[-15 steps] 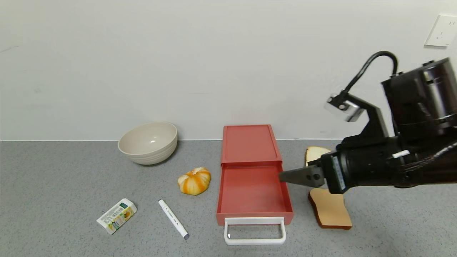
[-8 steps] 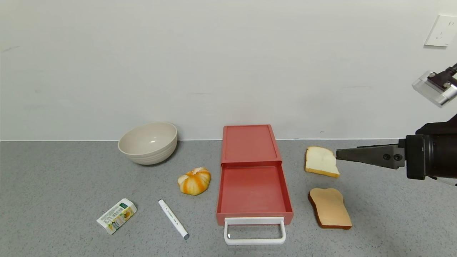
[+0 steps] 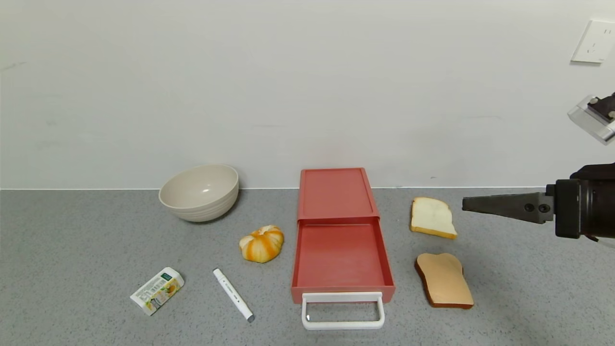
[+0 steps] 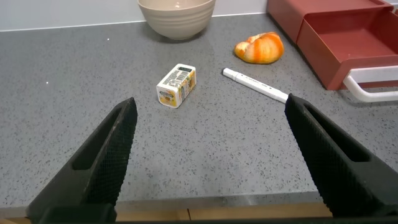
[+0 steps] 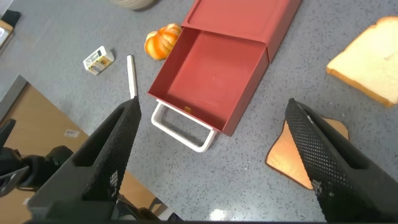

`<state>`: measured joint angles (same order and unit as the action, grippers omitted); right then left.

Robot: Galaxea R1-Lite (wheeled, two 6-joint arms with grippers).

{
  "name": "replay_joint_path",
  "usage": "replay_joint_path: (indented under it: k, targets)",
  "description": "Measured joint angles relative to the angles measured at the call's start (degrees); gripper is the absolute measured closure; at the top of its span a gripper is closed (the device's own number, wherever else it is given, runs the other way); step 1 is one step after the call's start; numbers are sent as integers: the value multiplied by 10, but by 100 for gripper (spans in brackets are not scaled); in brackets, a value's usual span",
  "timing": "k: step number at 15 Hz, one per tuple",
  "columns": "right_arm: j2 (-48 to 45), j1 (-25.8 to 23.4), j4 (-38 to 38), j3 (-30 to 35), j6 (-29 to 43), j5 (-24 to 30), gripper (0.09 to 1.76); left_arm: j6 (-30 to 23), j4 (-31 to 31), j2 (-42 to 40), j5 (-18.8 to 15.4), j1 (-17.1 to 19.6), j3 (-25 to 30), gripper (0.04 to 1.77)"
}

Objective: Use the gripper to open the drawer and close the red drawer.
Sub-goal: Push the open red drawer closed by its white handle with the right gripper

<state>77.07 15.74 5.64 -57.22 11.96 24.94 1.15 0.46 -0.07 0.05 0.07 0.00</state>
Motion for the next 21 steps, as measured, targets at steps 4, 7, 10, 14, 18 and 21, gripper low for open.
replay_joint_path:
  k: [4, 7, 10, 14, 18, 21]
  targets:
    - [2, 0, 0, 0, 1, 0, 14, 0, 0, 0, 0, 0, 0, 9]
    - [5, 5, 0, -2, 2, -2, 14, 0, 0, 0, 0, 0, 0, 9]
    - [22, 21, 5, -24, 5, -29, 14, 0, 0, 0, 0, 0, 0, 9]
    - [68, 77, 10, -63, 28, -128, 14, 0, 0, 0, 0, 0, 0, 9]
    - [123, 134, 80, -127, 43, -197, 14, 0, 0, 0, 0, 0, 0, 9]
    - [163, 174, 183, -193, 70, -235, 14, 0, 0, 0, 0, 0, 0, 9]
